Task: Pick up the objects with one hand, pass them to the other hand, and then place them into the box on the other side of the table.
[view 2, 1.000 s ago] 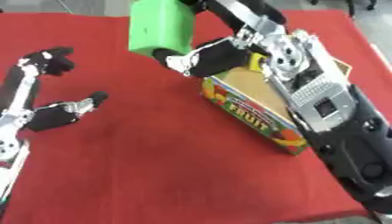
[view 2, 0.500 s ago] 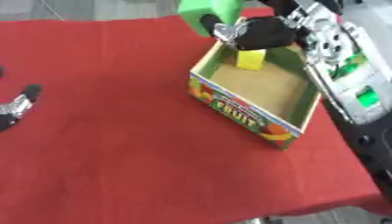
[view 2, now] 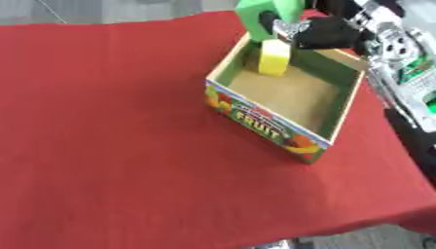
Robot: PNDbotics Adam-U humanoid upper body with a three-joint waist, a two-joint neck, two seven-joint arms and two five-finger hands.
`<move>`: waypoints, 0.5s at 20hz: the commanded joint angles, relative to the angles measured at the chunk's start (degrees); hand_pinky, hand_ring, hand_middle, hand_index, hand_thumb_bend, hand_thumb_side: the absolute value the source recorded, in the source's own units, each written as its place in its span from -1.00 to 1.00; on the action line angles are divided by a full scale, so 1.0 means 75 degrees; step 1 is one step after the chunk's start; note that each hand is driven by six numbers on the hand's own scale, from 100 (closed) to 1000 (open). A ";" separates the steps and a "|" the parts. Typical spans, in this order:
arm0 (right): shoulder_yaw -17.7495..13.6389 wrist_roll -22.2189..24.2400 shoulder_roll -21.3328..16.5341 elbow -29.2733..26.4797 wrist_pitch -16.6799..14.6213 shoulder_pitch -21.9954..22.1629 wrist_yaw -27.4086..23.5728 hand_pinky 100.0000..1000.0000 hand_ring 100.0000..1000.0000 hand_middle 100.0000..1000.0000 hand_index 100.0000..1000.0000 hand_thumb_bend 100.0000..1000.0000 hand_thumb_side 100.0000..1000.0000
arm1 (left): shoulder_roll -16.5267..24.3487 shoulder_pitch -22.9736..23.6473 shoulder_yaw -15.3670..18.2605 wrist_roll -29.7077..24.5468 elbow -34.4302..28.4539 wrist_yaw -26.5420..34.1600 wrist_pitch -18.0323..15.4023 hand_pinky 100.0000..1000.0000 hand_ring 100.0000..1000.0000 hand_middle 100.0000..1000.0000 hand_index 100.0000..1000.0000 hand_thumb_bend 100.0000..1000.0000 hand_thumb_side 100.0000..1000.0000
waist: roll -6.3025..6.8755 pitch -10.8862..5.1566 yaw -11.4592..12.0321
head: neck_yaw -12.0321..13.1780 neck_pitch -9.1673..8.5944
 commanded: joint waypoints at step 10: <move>-0.0123 0.0111 -0.0238 0.1206 -0.0661 0.0239 0.0365 0.60 0.58 -0.01 0.27 -1.00 -0.59 | 0.0337 0.0120 0.0425 0.0553 -0.0422 0.0408 0.0031 0.34 0.30 0.23 0.60 0.00 -0.16 | 0.0020 -0.0160 0.0066 | -0.0150 -0.0227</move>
